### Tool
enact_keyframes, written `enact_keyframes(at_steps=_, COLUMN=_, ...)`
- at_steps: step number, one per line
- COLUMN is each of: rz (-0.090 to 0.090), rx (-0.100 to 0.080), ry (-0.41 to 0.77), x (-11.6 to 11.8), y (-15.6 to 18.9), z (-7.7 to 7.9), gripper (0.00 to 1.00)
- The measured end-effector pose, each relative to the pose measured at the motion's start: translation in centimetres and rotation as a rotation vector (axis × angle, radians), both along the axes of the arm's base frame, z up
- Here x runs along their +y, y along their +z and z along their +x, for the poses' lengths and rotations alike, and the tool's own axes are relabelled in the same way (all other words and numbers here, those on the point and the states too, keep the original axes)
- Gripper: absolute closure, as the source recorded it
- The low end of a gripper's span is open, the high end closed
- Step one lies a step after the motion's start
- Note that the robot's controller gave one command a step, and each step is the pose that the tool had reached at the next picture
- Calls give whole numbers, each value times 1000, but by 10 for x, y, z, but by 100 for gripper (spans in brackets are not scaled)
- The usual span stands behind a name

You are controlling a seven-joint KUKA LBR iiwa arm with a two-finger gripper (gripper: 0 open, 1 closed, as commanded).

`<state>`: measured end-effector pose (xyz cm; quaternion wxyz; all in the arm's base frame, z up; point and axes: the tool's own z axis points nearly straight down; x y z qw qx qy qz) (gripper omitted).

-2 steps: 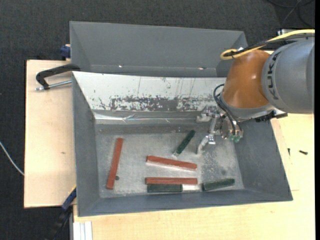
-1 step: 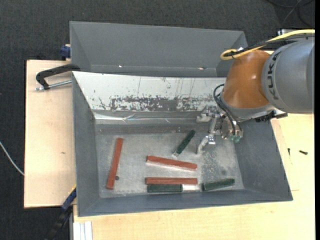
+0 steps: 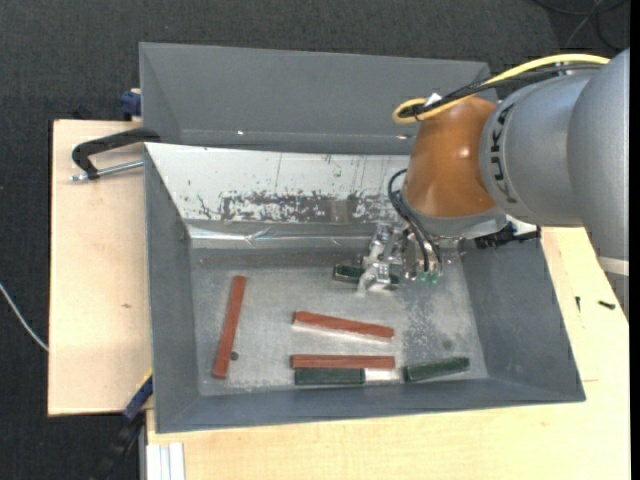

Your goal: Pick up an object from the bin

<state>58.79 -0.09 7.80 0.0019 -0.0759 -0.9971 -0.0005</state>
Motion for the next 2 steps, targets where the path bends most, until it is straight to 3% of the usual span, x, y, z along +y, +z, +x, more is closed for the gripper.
enact_keyframes(at_steps=1, rz=0, rx=-1, ry=0, x=0, y=0, z=0, gripper=100)
enact_keyframes(at_steps=2, rz=0, rx=-8, ry=-13, x=16, y=123, z=-15, gripper=100)
